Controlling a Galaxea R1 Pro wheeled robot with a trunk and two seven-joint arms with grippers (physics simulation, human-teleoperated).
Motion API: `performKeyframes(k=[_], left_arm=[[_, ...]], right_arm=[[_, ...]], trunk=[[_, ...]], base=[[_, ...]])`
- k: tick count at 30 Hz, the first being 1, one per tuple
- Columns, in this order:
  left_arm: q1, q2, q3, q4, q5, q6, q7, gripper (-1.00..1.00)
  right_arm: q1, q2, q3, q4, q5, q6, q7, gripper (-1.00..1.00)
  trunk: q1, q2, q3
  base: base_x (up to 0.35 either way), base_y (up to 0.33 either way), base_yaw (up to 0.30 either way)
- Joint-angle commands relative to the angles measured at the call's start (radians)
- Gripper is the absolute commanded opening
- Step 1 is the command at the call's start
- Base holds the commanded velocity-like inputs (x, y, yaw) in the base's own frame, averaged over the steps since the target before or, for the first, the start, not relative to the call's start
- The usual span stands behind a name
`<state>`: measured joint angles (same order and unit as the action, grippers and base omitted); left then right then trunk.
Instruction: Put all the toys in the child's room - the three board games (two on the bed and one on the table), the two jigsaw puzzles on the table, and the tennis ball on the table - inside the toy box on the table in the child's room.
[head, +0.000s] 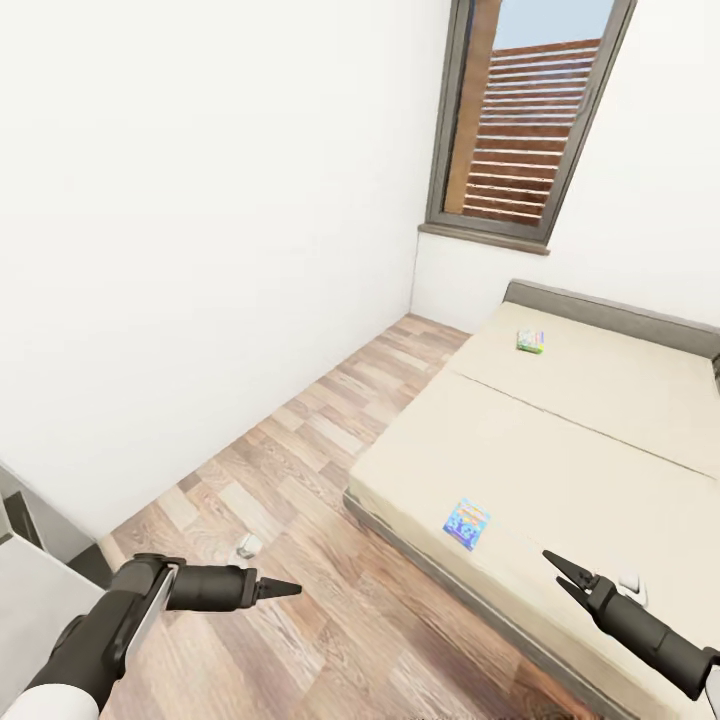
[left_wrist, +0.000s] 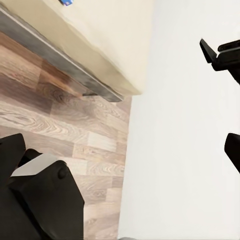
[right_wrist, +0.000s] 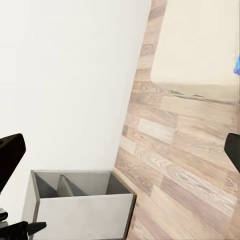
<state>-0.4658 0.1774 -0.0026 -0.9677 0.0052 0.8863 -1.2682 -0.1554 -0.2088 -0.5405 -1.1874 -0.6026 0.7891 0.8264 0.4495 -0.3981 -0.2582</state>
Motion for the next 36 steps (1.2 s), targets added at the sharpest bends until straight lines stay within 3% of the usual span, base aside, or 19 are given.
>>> performKeyframes(k=[1, 36], left_arm=[[0.0, 0.001, -0.001, -0.001, 0.0, 0.01, -0.003, 1.0], [0.0, -0.001, 0.0, 0.0, -0.001, 0.01, -0.002, 1.0]], right_arm=[[-0.001, 0.0, -0.001, 0.0, -0.001, 0.006, 0.002, 1.0], [-0.001, 0.0, -0.001, 0.0, -0.001, 0.004, 0.0, 1.0]], trunk=[[0.001, -0.002, -0.002], [0.001, -0.002, -0.023]], base=[[0.0, 0.119, -0.261], [0.0, 0.121, -0.261]])
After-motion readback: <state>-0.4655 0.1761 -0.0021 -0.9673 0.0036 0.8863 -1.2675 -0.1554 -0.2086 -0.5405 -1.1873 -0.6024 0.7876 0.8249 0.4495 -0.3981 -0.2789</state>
